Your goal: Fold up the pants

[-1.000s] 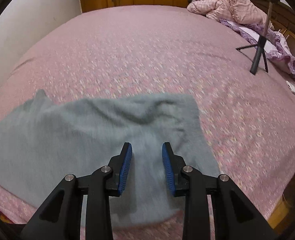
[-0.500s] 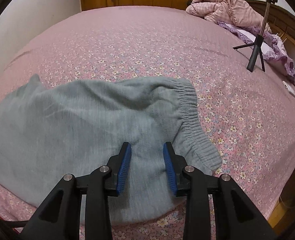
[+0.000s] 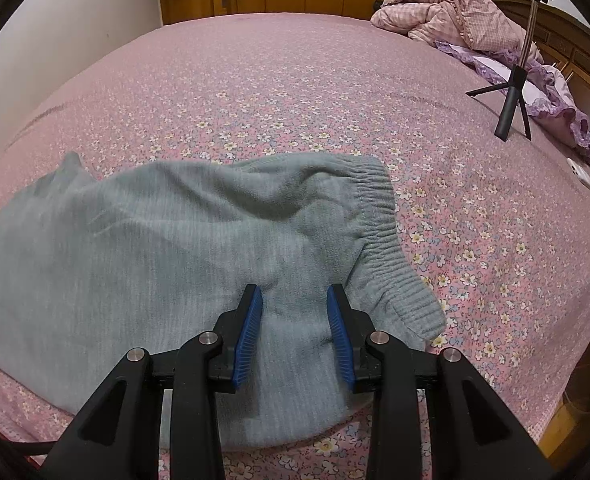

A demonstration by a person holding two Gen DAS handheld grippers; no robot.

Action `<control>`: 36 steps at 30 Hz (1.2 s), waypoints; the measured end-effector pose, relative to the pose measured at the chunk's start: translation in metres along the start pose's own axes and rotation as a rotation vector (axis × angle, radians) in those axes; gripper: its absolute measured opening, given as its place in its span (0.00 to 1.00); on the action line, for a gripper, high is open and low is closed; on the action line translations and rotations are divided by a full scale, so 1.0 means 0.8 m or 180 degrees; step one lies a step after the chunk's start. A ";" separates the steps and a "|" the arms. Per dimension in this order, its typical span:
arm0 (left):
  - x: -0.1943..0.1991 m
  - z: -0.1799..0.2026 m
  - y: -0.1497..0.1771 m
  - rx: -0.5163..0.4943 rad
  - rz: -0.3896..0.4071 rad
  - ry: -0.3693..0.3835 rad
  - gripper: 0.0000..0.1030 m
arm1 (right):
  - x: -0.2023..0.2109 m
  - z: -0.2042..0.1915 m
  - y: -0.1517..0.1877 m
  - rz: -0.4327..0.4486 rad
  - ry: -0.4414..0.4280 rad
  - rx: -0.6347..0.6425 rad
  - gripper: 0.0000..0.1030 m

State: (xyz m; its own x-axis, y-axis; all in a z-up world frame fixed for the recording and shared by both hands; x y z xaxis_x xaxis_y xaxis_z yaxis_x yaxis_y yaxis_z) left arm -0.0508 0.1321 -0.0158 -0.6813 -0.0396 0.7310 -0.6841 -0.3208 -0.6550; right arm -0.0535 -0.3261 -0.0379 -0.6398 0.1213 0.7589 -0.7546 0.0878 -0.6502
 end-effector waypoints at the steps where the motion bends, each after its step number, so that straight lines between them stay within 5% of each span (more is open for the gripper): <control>1: -0.003 0.004 -0.002 -0.0036 0.0012 0.0014 0.40 | 0.000 0.000 0.000 0.0000 0.0004 0.0002 0.34; 11: -0.013 0.027 -0.010 -0.0205 0.0028 0.0247 0.38 | 0.000 0.000 0.000 0.0011 -0.0015 -0.0015 0.34; 14: -0.016 0.035 -0.013 -0.0192 0.0025 0.0389 0.12 | 0.000 0.001 0.001 0.0015 -0.0024 -0.0024 0.34; 17: -0.004 0.035 -0.017 -0.0135 0.0102 0.0461 0.02 | 0.000 0.001 0.001 0.0019 -0.0036 -0.0034 0.34; 22: 0.034 0.000 -0.022 -0.0036 0.0269 0.0124 0.02 | -0.001 0.003 0.002 0.0031 -0.0052 -0.0045 0.34; 27: 0.031 -0.041 0.008 0.0050 -0.0049 -0.0230 0.02 | -0.001 0.003 0.002 0.0033 -0.0056 -0.0037 0.34; 30: 0.016 -0.059 0.036 0.0196 -0.0325 -0.0329 0.03 | -0.001 0.003 0.002 0.0028 -0.0050 -0.0029 0.34; 36: 0.025 -0.065 0.021 0.0209 -0.0340 -0.0308 0.04 | 0.004 -0.005 -0.006 -0.0068 0.0025 0.0017 0.34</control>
Point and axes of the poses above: each gripper's, at about its wrist camera, not at the fingertips, and x roughly against the way its jaws point, z to its right, y to its underside, the point moved 5 cm from there along -x, roughly the way its jaws point, and after that the axes turned 4 degrees about z, right-handed, at the moved point
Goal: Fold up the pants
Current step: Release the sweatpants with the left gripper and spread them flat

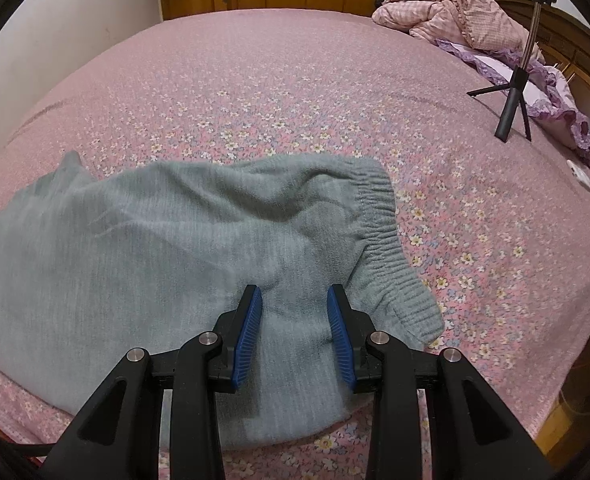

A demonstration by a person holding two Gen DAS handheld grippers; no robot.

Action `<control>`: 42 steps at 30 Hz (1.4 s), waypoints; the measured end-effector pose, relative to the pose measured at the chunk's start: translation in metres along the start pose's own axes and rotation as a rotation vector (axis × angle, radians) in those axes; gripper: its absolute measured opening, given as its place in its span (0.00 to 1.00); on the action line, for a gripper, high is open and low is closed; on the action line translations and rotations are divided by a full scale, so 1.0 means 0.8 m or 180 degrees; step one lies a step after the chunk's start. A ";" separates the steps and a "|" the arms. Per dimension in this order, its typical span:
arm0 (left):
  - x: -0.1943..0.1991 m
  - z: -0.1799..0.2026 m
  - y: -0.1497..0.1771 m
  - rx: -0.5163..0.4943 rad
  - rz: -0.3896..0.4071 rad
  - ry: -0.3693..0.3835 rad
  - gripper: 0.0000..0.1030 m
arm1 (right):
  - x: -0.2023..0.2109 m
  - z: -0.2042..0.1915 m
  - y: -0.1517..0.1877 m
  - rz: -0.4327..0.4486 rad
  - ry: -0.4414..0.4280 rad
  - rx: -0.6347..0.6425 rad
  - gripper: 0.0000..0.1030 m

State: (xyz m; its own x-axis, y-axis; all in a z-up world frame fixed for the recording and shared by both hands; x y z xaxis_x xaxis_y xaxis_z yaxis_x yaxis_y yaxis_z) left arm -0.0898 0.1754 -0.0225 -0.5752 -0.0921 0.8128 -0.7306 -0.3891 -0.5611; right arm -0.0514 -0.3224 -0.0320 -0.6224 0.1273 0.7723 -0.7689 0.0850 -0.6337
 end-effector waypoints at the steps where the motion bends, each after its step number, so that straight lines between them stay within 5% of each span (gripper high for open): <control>1: 0.004 0.003 -0.010 -0.0024 0.0048 0.0032 0.06 | 0.003 -0.004 -0.003 0.0003 -0.0035 -0.0005 0.34; 9: -0.002 0.036 -0.053 -0.0525 0.0235 0.0272 0.27 | 0.013 -0.069 -0.023 -0.0007 -0.0572 0.0175 0.35; 13: -0.022 0.056 -0.078 -0.0771 0.0298 0.0304 0.28 | 0.005 -0.092 -0.016 -0.0128 -0.0757 0.0150 0.35; 22: -0.063 0.059 -0.096 -0.0984 0.0252 0.0324 0.32 | -0.014 -0.100 -0.001 -0.0229 -0.0740 0.0133 0.36; 34: -0.043 0.067 -0.089 -0.1162 0.0565 0.0301 0.32 | -0.012 -0.099 0.000 -0.0189 -0.0778 0.0086 0.37; 42: -0.063 0.081 -0.088 -0.1293 0.0385 0.0231 0.30 | -0.011 -0.099 0.000 -0.0183 -0.0776 0.0086 0.37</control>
Point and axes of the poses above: each gripper's, at about its wrist camera, not at the fingertips, and x roughly against the way its jaws point, z to its right, y to its underside, the point moved 5 cm from there along -x, roughly the way its jaws point, and after that the axes turned 4 degrees about z, right-handed, at the moved point
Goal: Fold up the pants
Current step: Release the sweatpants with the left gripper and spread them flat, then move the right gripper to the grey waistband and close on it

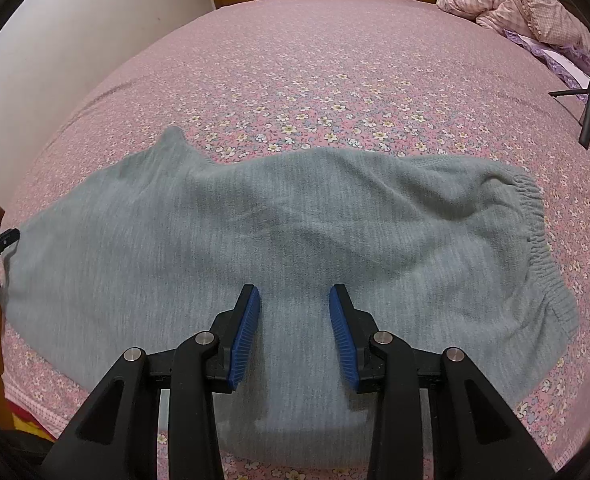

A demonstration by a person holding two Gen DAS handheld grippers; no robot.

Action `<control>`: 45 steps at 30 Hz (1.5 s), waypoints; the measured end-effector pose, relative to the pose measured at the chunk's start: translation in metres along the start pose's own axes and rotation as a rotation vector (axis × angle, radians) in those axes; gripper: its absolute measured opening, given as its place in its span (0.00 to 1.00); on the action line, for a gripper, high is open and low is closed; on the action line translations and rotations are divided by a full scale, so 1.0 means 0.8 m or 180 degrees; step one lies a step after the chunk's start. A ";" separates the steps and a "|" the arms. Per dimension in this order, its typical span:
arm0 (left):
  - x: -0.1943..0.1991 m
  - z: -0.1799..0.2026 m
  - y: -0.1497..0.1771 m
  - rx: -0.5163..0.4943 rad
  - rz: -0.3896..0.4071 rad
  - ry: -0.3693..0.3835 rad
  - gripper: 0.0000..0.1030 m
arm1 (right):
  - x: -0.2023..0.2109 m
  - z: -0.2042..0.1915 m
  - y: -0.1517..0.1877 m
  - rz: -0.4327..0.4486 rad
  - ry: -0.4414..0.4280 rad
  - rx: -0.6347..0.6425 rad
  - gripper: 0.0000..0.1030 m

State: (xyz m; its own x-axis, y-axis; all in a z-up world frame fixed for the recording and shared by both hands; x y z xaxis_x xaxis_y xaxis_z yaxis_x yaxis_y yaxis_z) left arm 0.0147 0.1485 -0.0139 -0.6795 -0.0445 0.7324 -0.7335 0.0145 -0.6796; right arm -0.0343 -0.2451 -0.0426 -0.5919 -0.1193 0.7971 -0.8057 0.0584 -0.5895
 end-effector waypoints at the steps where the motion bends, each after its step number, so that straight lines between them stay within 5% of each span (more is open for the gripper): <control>1: 0.002 0.002 0.000 0.0001 0.0024 0.0013 0.27 | 0.000 0.000 0.000 0.0001 0.0001 0.0000 0.37; 6: 0.003 0.011 0.008 -0.0113 0.0069 -0.0026 0.26 | -0.001 0.000 0.001 0.0010 0.0012 0.0018 0.37; 11: 0.003 0.012 0.012 -0.0075 0.0057 0.0066 0.07 | -0.001 -0.001 0.000 0.0013 0.0012 0.0028 0.37; 18: 0.026 0.013 0.000 -0.0005 0.0288 0.0094 0.05 | 0.003 -0.007 -0.005 0.0009 0.0076 0.0053 0.37; 23: 0.005 0.002 -0.010 0.0104 0.0181 0.0022 0.05 | 0.009 -0.036 -0.034 0.0182 -0.0210 0.0143 0.37; 30: -0.016 0.009 -0.004 0.0078 0.0085 -0.0154 0.05 | -0.044 -0.115 -0.078 -0.0012 -0.0702 0.0551 0.37; 38: -0.007 -0.019 0.004 0.0179 -0.0025 -0.0569 0.12 | -0.103 -0.146 -0.118 0.0075 -0.0213 0.0761 0.38; 41: 0.011 -0.028 0.008 0.0329 -0.0024 -0.0450 0.15 | -0.104 -0.148 -0.121 0.0105 -0.0283 0.0772 0.38; 45: 0.040 -0.016 0.010 0.0513 0.0012 -0.0218 0.41 | -0.086 -0.131 -0.120 0.0076 -0.0389 0.0564 0.38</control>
Point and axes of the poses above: each gripper's, at about its wrist camera, not at the fingertips, and x roughly against the way its jaws point, z to its right, y to its underside, the point moved 5 cm from there along -x, roughly the way its jaws point, and after that the axes turned 4 degrees about z, right-handed, at the moved point
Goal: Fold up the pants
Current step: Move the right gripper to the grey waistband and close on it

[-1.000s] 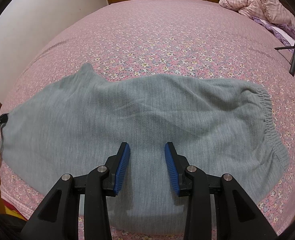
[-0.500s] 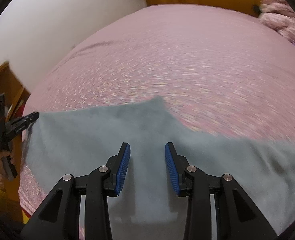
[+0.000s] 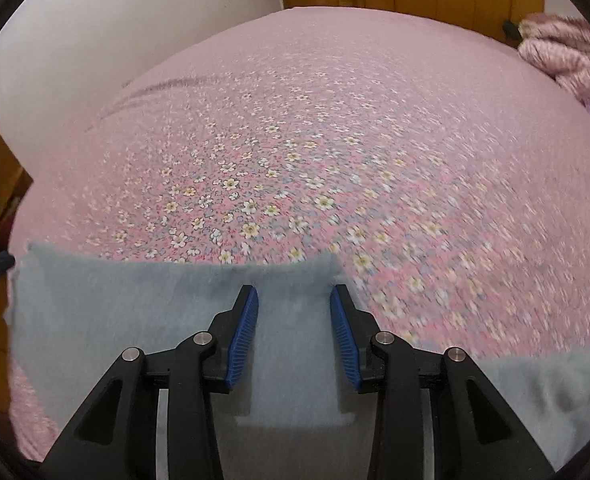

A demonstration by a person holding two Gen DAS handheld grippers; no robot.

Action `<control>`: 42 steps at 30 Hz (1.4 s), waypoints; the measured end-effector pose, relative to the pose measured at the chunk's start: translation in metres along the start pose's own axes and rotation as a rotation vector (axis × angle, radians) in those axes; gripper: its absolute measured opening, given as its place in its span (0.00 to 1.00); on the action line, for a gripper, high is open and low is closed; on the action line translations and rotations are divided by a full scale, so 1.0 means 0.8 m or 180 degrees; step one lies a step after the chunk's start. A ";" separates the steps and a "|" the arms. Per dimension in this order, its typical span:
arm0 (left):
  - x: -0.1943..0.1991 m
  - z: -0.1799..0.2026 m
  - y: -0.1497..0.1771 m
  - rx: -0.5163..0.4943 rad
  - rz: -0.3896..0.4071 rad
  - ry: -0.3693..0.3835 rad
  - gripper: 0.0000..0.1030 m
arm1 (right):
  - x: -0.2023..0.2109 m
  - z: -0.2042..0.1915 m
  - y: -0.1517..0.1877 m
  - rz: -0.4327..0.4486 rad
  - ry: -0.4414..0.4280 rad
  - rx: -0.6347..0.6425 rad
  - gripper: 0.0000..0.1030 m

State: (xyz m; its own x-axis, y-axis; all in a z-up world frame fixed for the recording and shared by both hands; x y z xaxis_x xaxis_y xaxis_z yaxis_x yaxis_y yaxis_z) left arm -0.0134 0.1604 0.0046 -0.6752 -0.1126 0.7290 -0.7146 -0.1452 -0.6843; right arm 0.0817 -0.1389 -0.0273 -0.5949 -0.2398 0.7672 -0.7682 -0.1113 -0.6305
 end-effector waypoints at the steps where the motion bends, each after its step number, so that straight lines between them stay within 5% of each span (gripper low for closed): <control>1: 0.006 0.004 0.002 0.0009 0.0010 0.0044 0.46 | 0.009 0.004 0.003 0.0014 0.0034 -0.0011 0.38; 5: 0.024 0.033 0.015 -0.0006 -0.0052 0.0219 0.50 | 0.057 0.029 0.021 0.0145 0.0225 -0.0081 0.41; 7: 0.023 0.048 0.023 0.0002 -0.0162 0.0269 0.50 | 0.088 0.050 0.038 0.0191 0.0326 -0.0213 0.55; 9: 0.023 0.059 0.030 0.0011 -0.0222 0.0294 0.50 | 0.108 0.077 0.053 0.0220 0.0441 -0.0352 0.58; 17: 0.014 0.080 0.050 0.0094 -0.0391 0.0209 0.53 | 0.179 0.207 0.133 0.0260 0.1034 -0.1090 0.58; 25: 0.005 0.091 0.062 -0.0039 -0.0455 0.0063 0.69 | 0.172 0.269 0.183 0.0271 0.0588 -0.1809 0.61; 28: 0.004 0.096 0.065 -0.0102 -0.0459 0.0009 0.72 | 0.165 0.267 0.176 0.0388 0.0444 -0.1788 0.83; 31: 0.003 0.100 0.067 -0.0096 -0.0463 -0.0004 0.74 | 0.154 0.264 0.168 0.0456 0.0362 -0.1829 0.94; 36: 0.000 0.099 0.065 -0.0087 -0.0458 -0.0015 0.75 | 0.141 0.244 0.156 0.0350 0.0585 -0.1566 0.93; 39: -0.004 0.095 0.063 -0.0072 -0.0456 -0.0009 0.76 | 0.141 0.217 0.147 0.0348 0.0289 -0.1471 0.82; 42: -0.003 0.094 0.064 -0.0072 -0.0450 -0.0013 0.78 | 0.133 0.208 0.149 0.0360 0.0229 -0.1442 0.81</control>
State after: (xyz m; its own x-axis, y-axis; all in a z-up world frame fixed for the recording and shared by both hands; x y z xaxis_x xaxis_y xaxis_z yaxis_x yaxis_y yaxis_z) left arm -0.0344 0.0790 -0.0309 -0.5668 -0.0965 0.8182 -0.8065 -0.1376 -0.5750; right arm -0.0340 -0.3379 -0.0403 -0.6835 -0.1570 0.7129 -0.7139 0.3475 -0.6079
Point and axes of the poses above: each gripper's, at about its wrist camera, not at the fingertips, and x roughly against the way its jaws point, z to its right, y to its underside, the point moved 5 cm from there along -x, roughly the way its jaws point, and after that the axes turned 4 degrees about z, right-handed, at the moved point
